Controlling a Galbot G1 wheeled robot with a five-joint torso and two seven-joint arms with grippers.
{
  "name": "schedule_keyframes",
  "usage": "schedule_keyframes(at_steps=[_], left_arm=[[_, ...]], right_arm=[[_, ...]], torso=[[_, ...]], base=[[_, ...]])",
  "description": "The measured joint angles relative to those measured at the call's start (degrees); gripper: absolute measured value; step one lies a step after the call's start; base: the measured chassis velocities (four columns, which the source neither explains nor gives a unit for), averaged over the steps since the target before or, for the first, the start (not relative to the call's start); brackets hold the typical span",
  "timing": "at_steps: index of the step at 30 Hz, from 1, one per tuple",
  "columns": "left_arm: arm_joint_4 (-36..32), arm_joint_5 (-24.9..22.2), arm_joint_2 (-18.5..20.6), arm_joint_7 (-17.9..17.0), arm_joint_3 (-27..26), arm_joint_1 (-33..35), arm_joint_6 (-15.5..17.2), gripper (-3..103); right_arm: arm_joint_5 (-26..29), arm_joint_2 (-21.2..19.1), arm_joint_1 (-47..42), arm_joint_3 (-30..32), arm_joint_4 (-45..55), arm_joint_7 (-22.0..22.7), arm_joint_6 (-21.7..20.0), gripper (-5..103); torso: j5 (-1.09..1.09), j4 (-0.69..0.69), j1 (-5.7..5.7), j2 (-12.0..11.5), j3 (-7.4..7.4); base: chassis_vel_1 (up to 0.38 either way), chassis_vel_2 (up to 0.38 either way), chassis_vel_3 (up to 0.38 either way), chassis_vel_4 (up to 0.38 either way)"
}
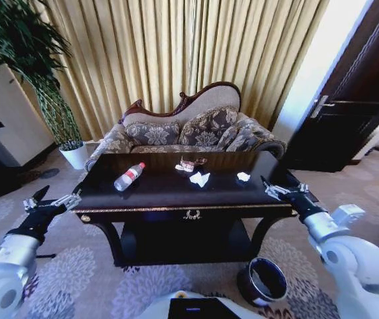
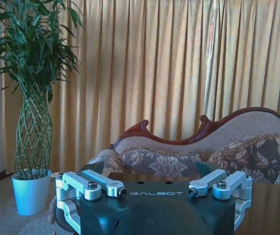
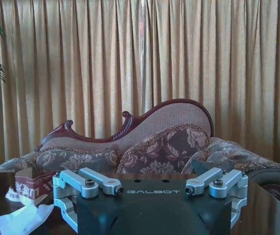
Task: Move to the front of the table and place the trash on the table into the trash bin.
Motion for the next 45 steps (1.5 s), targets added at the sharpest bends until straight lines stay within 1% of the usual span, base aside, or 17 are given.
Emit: schedule_keyframes(at_steps=[4, 6, 12, 17, 19, 20, 23, 25, 27, 28, 31, 32, 35, 38, 45], left_arm=[[0.01, 0.00, -0.13, -0.01, -0.01, 0.25, 0.03, 100], [0.00, 0.00, -0.19, -0.01, -0.05, 0.36, 0.03, 100], [0.00, -0.02, -0.58, -0.01, -0.37, 0.73, 0.00, 100], [0.01, -0.03, -0.81, -0.01, -0.40, 0.81, -0.06, 100], [0.01, -0.03, -1.02, -0.01, -0.40, 0.86, -0.10, 100], [0.01, -0.03, -1.02, -0.01, -0.40, 0.86, -0.10, 100], [0.01, -0.03, -1.26, -0.02, -0.25, 1.02, -0.14, 100], [0.00, -0.03, -1.32, -0.02, -0.13, 1.02, -0.15, 100], [0.00, 0.03, -1.49, -0.02, 0.28, 0.91, -0.16, 100], [0.00, 0.03, -1.49, -0.02, 0.28, 0.91, -0.16, 100], [0.00, 0.13, -1.65, -0.02, 0.49, 0.77, -0.16, 100], [0.00, 0.13, -1.65, -0.02, 0.49, 0.77, -0.16, 100], [0.00, 0.14, -1.68, -0.04, 0.13, 1.02, -0.16, 100], [0.00, 0.15, -1.71, -0.04, -0.12, 1.20, -0.15, 100], [0.01, 0.20, -2.23, -0.02, 0.29, 1.29, -0.07, 100]], right_arm=[[0.05, -0.28, 0.06, -0.24, -1.03, 0.08, 0.25, 100], [0.07, -0.51, -0.02, -0.45, -1.45, 0.26, 0.34, 100], [0.48, -2.77, -0.57, -1.74, -4.81, 2.75, 0.45, 100], [0.82, -4.37, 0.37, -3.03, -6.97, 2.84, 0.37, 100], [0.85, -5.85, 2.48, -4.35, -9.05, 2.86, 0.15, 100], [0.85, -5.85, 2.48, -4.35, -9.05, 2.86, 0.15, 100], [1.03, -7.80, 5.35, -6.59, -11.00, 3.33, -1.36, 100], [1.03, -8.21, 5.93, -7.42, -11.40, 3.59, -1.65, 100], [1.01, -9.38, 8.05, -10.08, -12.65, 4.60, -2.97, 100], [1.01, -9.38, 8.05, -10.08, -12.65, 4.60, -2.97, 100], [0.96, -10.55, 11.51, -14.02, -14.42, 6.42, -5.65, 100], [0.96, -10.55, 11.51, -14.02, -14.42, 6.42, -5.65, 100], [1.12, -11.68, 14.73, -17.41, -16.62, 8.20, -7.81, 100], [1.37, -12.70, 16.48, -18.87, -18.67, 8.94, -8.77, 100], [1.20, -14.75, 18.77, -20.66, -22.68, 9.05, -9.08, 100]], torso=[[0.00, 0.03, 0.02, -0.01, 0.01], [0.00, 0.02, 0.00, -0.01, 0.00], [0.02, 0.01, -0.06, 0.03, -0.02], [0.01, 0.01, -0.03, 0.01, -0.01], [0.01, 0.02, -0.01, 0.00, 0.00], [0.01, 0.02, -0.01, 0.00, 0.00], [0.01, 0.01, -0.02, 0.01, -0.01], [0.02, 0.01, -0.02, 0.01, -0.01], [0.01, 0.01, -0.02, 0.01, -0.01], [0.01, 0.01, -0.02, 0.01, -0.01], [0.01, 0.01, -0.02, 0.01, 0.00], [0.01, 0.01, -0.02, 0.01, 0.00], [0.01, 0.01, -0.02, 0.01, 0.00], [0.01, 0.01, -0.02, 0.00, 0.00], [0.00, 0.01, -0.02, 0.01, 0.00]], base=[[-0.037, 0.055, 0.047, -0.041], [0.000, 0.000, 0.000, 0.000], [0.009, -0.026, -0.012, 0.018], [0.000, 0.000, 0.000, 0.000], [0.000, 0.000, 0.000, 0.000], [0.000, 0.000, 0.000, 0.000], [0.000, 0.000, 0.000, 0.000], [0.000, 0.000, 0.000, 0.000], [0.000, 0.000, 0.000, 0.000], [0.000, 0.000, 0.000, 0.000], [0.000, 0.000, 0.000, 0.000], [0.000, 0.000, 0.000, 0.000], [0.000, 0.000, 0.000, 0.000], [0.000, 0.000, 0.000, 0.000], [0.000, 0.000, 0.000, 0.000]])
